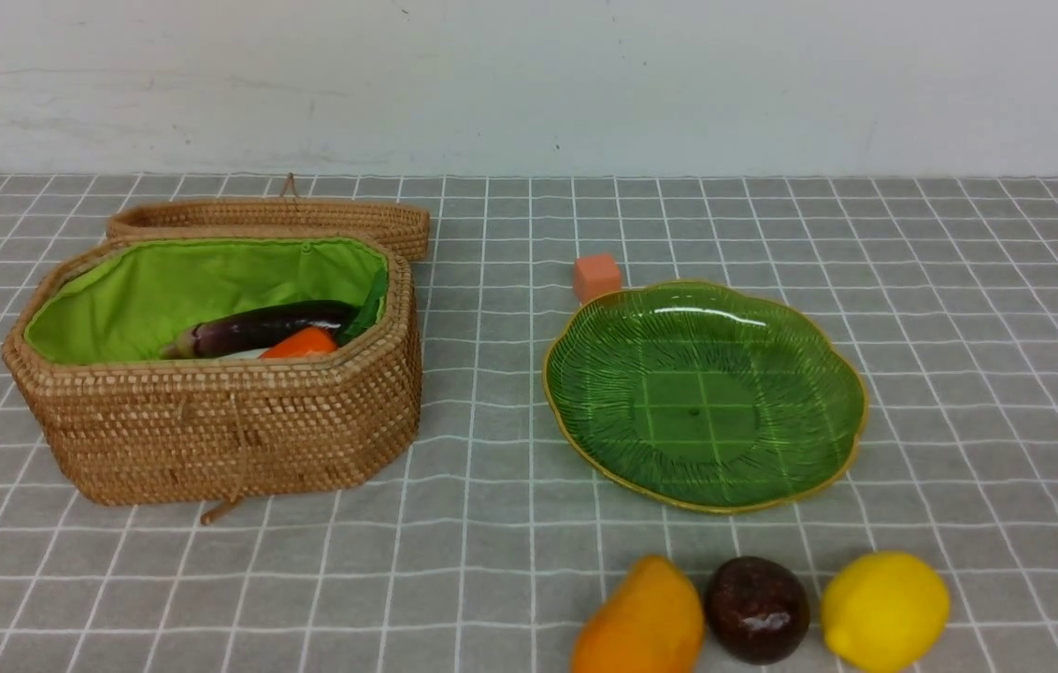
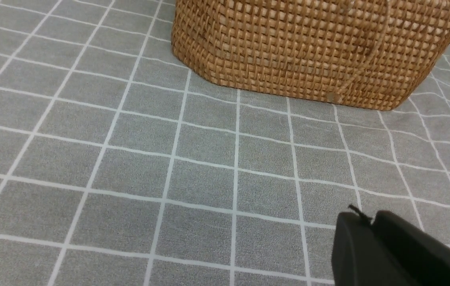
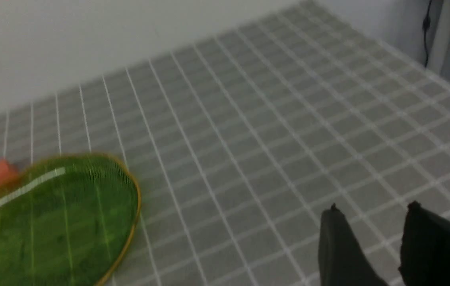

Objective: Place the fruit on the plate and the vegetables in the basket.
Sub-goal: Use the right arm to grab a lemon and put it into the right plate, then use the right arm to grab a mangosteen and put it into the right plate, then use the right arm to grab a mango and put it into the right plate

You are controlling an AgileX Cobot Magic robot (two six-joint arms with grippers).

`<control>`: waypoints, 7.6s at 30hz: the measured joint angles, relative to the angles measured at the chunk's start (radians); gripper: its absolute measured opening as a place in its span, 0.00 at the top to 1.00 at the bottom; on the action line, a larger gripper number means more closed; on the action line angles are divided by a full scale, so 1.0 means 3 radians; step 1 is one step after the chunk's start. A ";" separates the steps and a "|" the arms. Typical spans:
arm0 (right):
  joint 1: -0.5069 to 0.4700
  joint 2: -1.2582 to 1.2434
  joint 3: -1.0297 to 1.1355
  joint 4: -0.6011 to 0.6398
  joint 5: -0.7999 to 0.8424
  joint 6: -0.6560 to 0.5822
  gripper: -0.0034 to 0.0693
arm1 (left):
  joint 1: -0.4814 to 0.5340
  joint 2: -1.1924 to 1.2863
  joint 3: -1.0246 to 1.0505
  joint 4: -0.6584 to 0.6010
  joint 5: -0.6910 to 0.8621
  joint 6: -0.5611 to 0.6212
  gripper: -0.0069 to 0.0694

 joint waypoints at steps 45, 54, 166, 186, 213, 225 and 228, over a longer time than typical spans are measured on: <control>0.0919 0.2950 0.0050 0.1871 -0.1099 0.0200 0.23 | 0.0000 0.0000 0.0000 0.0000 0.0000 0.0000 0.80; 0.0919 0.2615 -0.0185 0.1721 -0.0744 -0.0159 0.96 | 0.0000 0.0000 0.0000 0.0000 0.0001 0.0000 0.79; 0.1714 0.3704 -0.0599 0.1551 -0.0568 -0.0870 0.27 | 0.0000 0.0000 0.0000 0.0000 0.0013 0.0003 0.71; 0.1450 0.3946 -0.2122 0.1173 -0.0757 -0.1097 0.27 | 0.0000 0.0000 0.0000 0.0000 0.0013 0.0003 0.68; 0.1790 0.3850 -0.2385 0.1299 0.0364 -0.0724 0.19 | 0.0000 0.0000 0.0000 0.0000 0.0013 0.0003 0.65; 0.2727 0.3699 -0.1510 0.1248 0.0311 0.0436 0.19 | 0.0000 0.0000 0.0000 0.0000 0.0013 0.0003 0.63; 0.2744 0.3722 -0.1430 0.1167 0.0197 0.0563 0.19 | 0.0000 0.0000 0.0000 0.0000 0.0013 0.0003 0.63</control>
